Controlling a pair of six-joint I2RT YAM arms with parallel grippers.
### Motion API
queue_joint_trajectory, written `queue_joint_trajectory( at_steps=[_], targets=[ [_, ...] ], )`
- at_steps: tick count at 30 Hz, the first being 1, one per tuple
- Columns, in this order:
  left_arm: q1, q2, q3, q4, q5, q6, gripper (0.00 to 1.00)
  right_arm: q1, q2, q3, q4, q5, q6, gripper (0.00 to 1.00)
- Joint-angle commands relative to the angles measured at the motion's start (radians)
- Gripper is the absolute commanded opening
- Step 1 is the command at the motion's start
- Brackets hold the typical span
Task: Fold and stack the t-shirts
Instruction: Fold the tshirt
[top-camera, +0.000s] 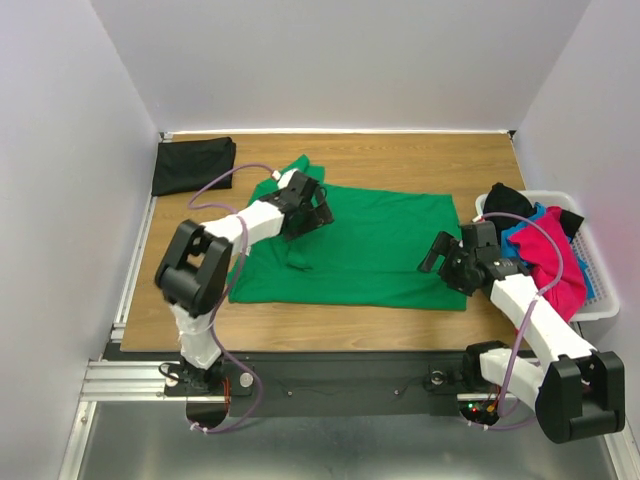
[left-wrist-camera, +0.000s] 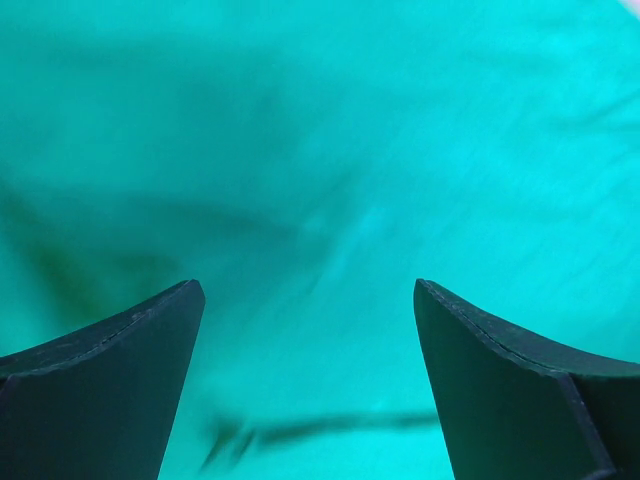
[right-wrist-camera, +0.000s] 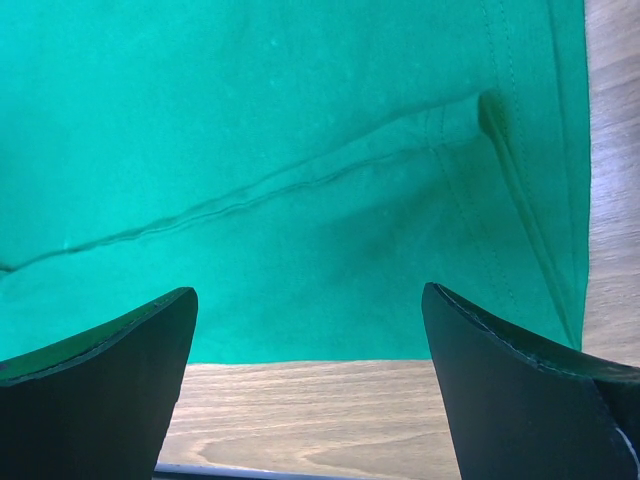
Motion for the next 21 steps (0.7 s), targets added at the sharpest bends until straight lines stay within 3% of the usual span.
queue_joint_trajectory(
  at_steps=[1, 4, 11, 17, 21],
  targets=[
    [-0.005, 0.089, 0.167, 0.02, 0.043, 0.1, 0.98, 0.006, -0.03, 0.015, 0.008, 0.013, -0.015, 1.0],
    [-0.02, -0.024, 0.133, 0.016, -0.037, 0.096, 0.98, 0.006, -0.039, 0.01, 0.009, 0.005, -0.018, 1.0],
    [-0.022, -0.359, -0.126, -0.087, -0.186, 0.027, 0.99, 0.005, -0.028, 0.007, 0.009, 0.01, -0.028, 1.0],
    [-0.022, -0.494, -0.341, -0.032, -0.107, -0.037, 0.98, 0.006, -0.034, 0.004, 0.008, 0.019, -0.028, 1.0],
    [-0.023, -0.488, -0.437, 0.058, -0.057, -0.056, 0.98, 0.005, -0.039, -0.002, 0.009, 0.019, -0.028, 1.0]
  ],
)
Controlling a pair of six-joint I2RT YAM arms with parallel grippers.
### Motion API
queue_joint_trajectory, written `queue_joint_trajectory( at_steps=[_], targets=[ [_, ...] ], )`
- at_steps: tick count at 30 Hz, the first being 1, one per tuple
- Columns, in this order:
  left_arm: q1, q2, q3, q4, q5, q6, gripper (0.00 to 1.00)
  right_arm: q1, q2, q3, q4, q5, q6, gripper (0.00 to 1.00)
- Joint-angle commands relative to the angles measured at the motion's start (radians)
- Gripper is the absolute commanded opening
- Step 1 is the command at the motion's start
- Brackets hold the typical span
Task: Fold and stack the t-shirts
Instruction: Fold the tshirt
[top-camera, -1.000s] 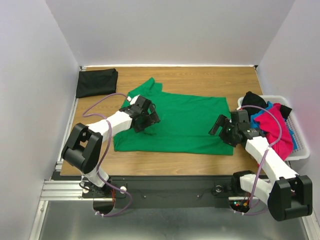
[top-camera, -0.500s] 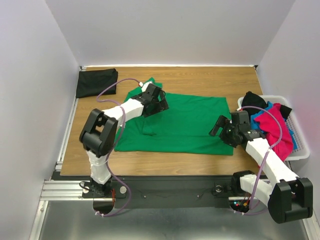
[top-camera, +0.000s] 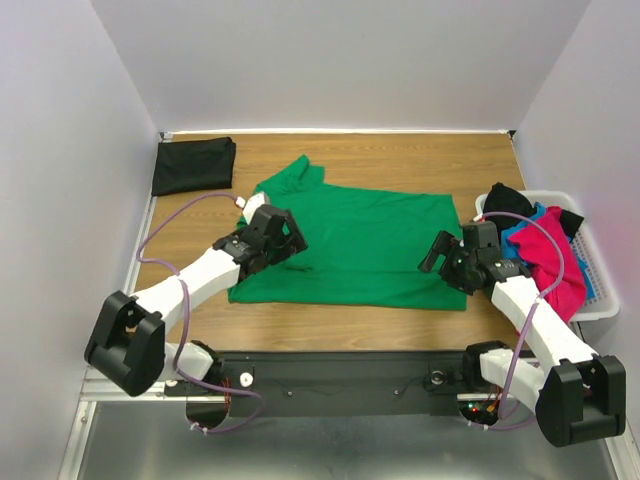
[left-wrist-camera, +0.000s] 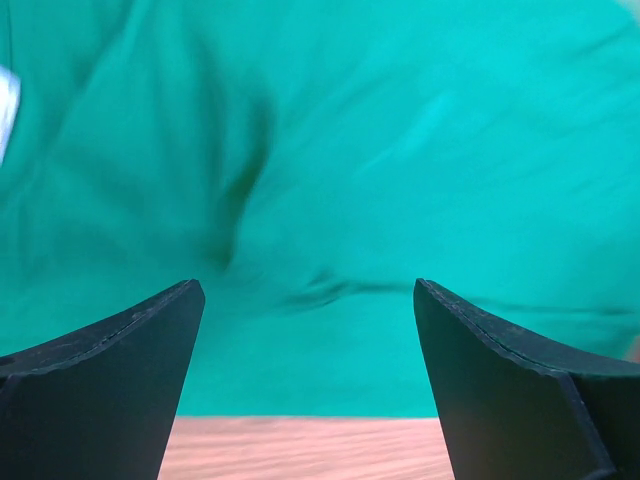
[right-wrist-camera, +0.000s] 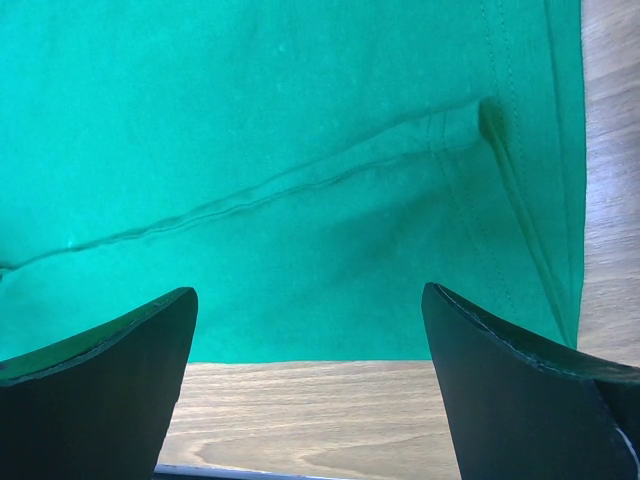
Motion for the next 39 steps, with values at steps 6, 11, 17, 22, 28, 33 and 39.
queue_joint_trajectory(
  at_steps=[6, 11, 17, 22, 28, 33, 39],
  targets=[
    [-0.004, 0.14, -0.022, 0.119, 0.072, -0.025, 0.99, 0.006, -0.019, -0.004, 0.01, 0.021, -0.014, 1.0],
    [-0.004, 0.253, 0.026, 0.137, 0.082, -0.014, 0.98, 0.005, -0.017, -0.004, 0.008, 0.028, -0.013, 1.0],
    [-0.006, 0.29, 0.078, 0.154, 0.111, -0.01, 0.98, 0.005, -0.016, -0.002, 0.01, 0.029, -0.013, 1.0],
    [-0.006, 0.3, 0.131, 0.143, 0.105, 0.015, 0.98, 0.006, -0.011, -0.004, 0.008, 0.028, -0.013, 1.0],
    [-0.006, 0.435, 0.226, 0.142, 0.134, 0.056, 0.98, 0.006, -0.01, -0.004, 0.008, 0.028, -0.014, 1.0],
    [-0.006, 0.509, 0.306, 0.139, 0.154, 0.099, 0.98, 0.006, -0.009, -0.002, 0.008, 0.028, -0.016, 1.0],
    [-0.011, 0.474, 0.406, 0.117, 0.138, 0.147, 0.98, 0.006, -0.009, -0.004, 0.008, 0.028, -0.016, 1.0]
  ],
)
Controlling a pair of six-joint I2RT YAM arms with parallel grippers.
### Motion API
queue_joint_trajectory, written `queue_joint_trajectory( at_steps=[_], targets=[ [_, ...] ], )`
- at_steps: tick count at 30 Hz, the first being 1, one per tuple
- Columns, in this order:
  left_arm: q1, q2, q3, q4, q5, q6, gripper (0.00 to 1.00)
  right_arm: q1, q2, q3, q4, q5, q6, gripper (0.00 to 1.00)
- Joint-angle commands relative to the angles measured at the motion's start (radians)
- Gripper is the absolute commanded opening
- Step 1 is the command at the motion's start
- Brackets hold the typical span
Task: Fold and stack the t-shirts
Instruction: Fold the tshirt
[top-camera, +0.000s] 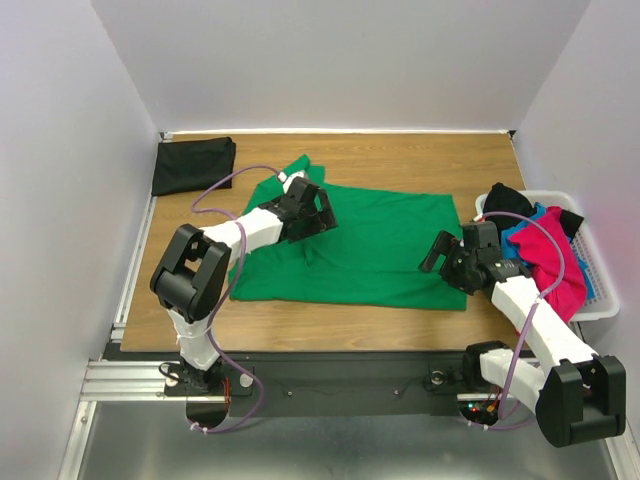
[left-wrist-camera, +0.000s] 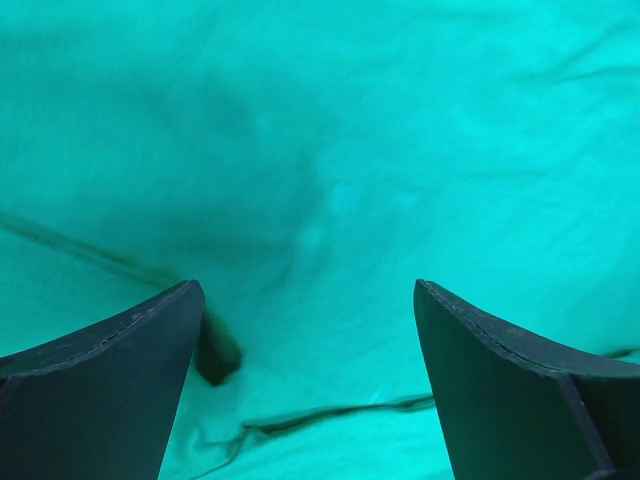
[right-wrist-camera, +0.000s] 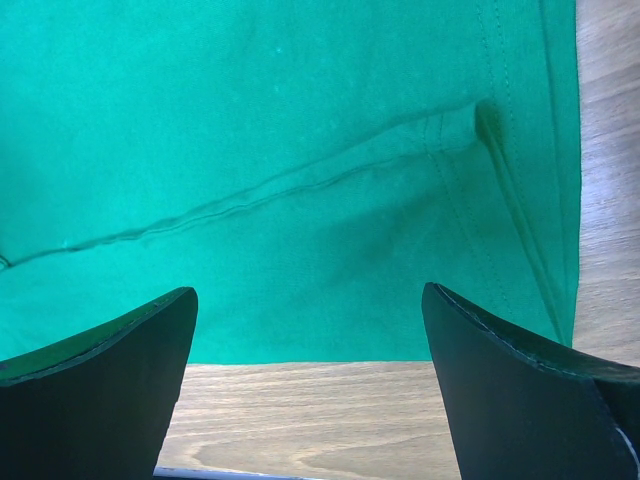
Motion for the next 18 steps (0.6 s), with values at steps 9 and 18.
queue_joint_trajectory(
  at_steps=[9, 18],
  targets=[
    [-0.015, -0.171, 0.065, -0.14, -0.137, 0.041, 0.98, 0.006, -0.013, 0.021, 0.015, -0.011, 0.009, 1.0],
    [0.037, -0.469, -0.356, -0.109, -0.241, -0.108, 0.98, 0.088, 0.149, 0.061, 0.136, 0.005, 0.045, 1.0]
  ],
)
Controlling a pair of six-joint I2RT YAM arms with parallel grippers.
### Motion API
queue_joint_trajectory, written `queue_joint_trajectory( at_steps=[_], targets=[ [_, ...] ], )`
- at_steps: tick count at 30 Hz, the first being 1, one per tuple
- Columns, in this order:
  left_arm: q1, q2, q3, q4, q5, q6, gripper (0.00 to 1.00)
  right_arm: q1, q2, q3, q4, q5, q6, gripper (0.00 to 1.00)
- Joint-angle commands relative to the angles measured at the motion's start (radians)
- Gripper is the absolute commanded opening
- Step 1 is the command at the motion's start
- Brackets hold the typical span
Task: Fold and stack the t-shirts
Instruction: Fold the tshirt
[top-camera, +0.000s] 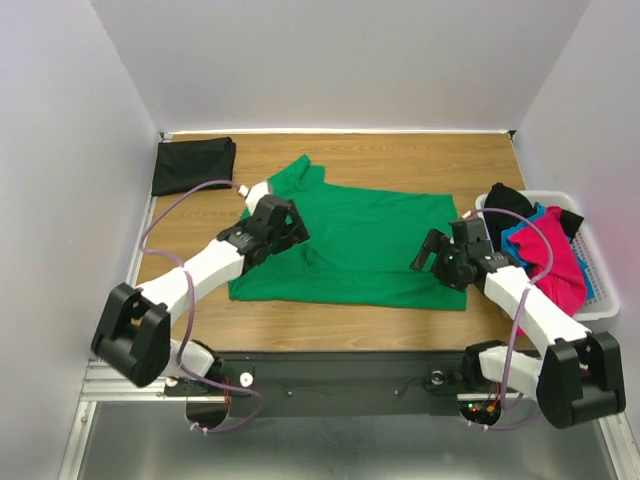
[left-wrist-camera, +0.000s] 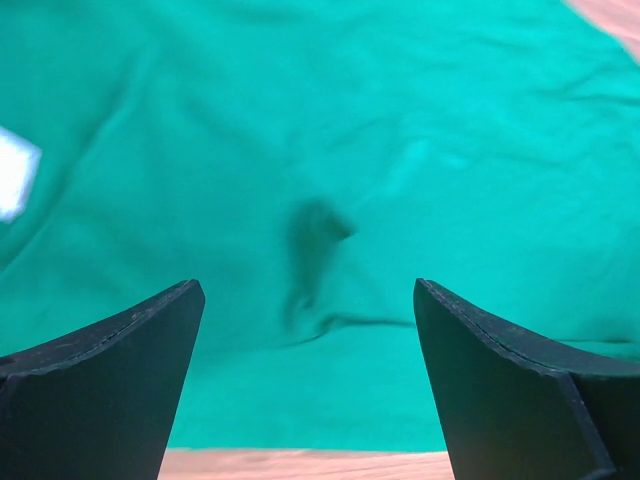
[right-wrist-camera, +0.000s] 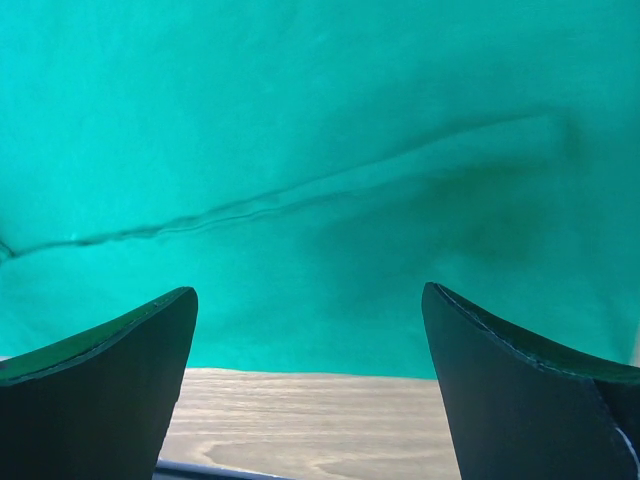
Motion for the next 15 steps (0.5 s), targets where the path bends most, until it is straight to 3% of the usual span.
queue_joint_trajectory(
  at_steps=[1, 6, 10, 15],
  targets=[
    [0.043, -0.062, -0.155, 0.001, -0.057, -0.086, 0.98, 0.049, 0.09, 0.044, 0.099, 0.045, 0.02, 1.0],
    [0.106, -0.051, -0.28, 0.05, -0.005, -0.129, 0.98, 0.108, 0.173, 0.022, 0.128, 0.078, 0.043, 1.0],
    [0.119, -0.063, -0.353, -0.054, -0.017, -0.246, 0.98, 0.142, 0.147, -0.019, 0.13, 0.069, 0.071, 1.0],
    [0.122, -0.233, -0.414, -0.175, -0.007, -0.342, 0.98, 0.153, 0.085, -0.074, 0.125, 0.023, 0.095, 1.0]
  ],
)
